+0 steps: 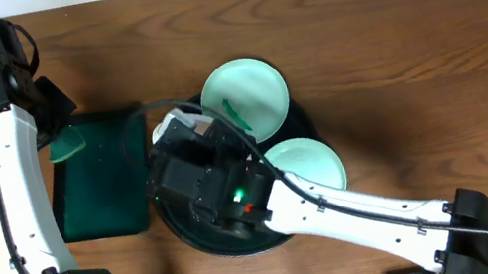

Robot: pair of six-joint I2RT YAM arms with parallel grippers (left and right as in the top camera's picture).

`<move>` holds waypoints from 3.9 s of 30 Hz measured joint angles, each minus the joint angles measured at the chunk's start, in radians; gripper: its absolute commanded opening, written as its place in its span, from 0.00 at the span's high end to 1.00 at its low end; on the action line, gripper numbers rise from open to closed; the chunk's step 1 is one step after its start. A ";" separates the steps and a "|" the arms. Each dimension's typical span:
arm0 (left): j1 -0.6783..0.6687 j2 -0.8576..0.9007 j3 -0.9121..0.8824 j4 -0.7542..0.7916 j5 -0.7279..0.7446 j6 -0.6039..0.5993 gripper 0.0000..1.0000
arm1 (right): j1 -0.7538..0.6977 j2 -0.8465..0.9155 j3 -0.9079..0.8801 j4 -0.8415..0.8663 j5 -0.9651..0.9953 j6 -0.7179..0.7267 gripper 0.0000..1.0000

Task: Clean dirty plates on tray and stack at the side
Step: 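Lift the cleaned plate off the tray with right gripper, then place the plate on the table right of the tray, release, then move right gripper to the next plate's rim and grip it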

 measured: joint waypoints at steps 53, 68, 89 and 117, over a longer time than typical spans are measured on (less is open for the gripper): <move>-0.188 0.000 0.000 0.030 0.105 0.000 0.93 | -1.284 -0.020 -0.188 -0.245 -1.007 0.130 0.99; -0.188 0.000 0.000 0.027 0.105 0.002 0.93 | -1.303 -0.019 -0.431 0.078 -0.990 0.135 0.75; -0.188 0.000 -0.080 0.014 0.105 0.011 0.93 | -0.861 -0.021 -0.247 -0.389 -1.171 0.109 0.59; -0.188 0.000 -0.081 0.008 0.105 0.010 0.93 | -0.426 -0.026 -0.246 0.065 -1.053 0.429 0.99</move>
